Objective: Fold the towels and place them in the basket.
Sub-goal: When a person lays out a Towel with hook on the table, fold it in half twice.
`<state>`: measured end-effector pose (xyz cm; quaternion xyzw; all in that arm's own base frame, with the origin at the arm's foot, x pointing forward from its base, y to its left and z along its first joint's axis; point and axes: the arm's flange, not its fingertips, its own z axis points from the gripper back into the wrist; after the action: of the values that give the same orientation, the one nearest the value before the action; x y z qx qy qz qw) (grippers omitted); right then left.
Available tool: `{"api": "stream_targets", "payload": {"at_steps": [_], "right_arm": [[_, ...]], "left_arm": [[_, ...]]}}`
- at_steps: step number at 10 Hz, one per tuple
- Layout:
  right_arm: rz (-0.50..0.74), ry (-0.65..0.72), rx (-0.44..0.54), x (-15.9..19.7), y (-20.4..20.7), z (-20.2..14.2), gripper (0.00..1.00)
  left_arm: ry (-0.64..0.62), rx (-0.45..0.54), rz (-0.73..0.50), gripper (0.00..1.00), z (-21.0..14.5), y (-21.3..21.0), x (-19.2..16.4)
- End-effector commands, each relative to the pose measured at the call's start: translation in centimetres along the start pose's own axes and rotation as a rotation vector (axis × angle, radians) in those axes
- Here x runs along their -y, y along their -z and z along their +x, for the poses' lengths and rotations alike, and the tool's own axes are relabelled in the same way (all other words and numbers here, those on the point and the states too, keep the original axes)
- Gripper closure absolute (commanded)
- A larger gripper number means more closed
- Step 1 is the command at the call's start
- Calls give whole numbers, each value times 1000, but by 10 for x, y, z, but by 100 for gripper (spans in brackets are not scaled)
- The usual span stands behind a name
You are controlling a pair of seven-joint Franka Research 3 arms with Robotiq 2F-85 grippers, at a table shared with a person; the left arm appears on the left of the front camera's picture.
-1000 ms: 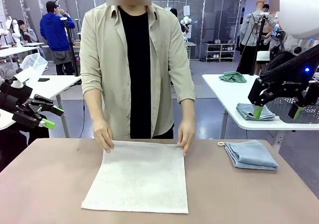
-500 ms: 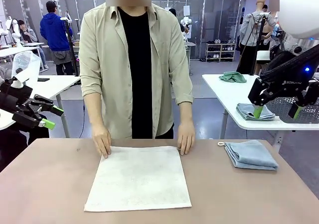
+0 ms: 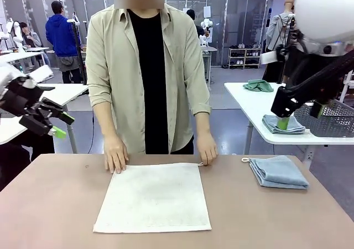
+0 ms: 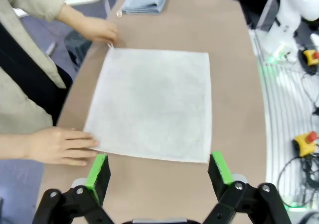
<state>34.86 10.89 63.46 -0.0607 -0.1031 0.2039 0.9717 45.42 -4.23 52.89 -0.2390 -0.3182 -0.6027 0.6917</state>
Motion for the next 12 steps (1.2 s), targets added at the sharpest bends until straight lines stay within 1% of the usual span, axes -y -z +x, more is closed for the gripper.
{"api": "stream_targets", "payload": {"at_steps": [1, 2, 3, 4, 5, 6, 7, 9, 10, 12], "right_arm": [[-35, -251, 2, -29, -10, 13, 0], [-38, -362, -28, -52, -9, 20, 0], [-20, -502, -47, -77, -6, 26, 0], [-5, -616, -54, -96, 0, 27, 0], [-2, -709, -62, -110, 8, 27, 0], [32, -800, -62, -118, 14, 25, 0], [54, -870, -58, -124, 21, 23, 0], [134, -995, -46, -135, 39, 23, 0], [167, -1039, -14, -139, 49, 25, 0], [242, -1082, 21, -146, 69, 28, 0]], "left_arm": [[-52, -169, -14, 0, 43, 37, 33], [-54, -238, -44, 0, 61, 60, 44], [-71, -331, -29, 0, 79, 89, 55], [-141, -411, 17, 0, 88, 115, 61], [-184, -512, 20, 0, 90, 138, 68], [-171, -601, 0, 0, 91, 157, 74], [-158, -664, -11, 0, 91, 173, 80], [-138, -729, 0, 0, 89, 189, 88], [-124, -756, 1, 0, 88, 194, 89], [-97, -784, -14, 0, 86, 194, 91]]}}
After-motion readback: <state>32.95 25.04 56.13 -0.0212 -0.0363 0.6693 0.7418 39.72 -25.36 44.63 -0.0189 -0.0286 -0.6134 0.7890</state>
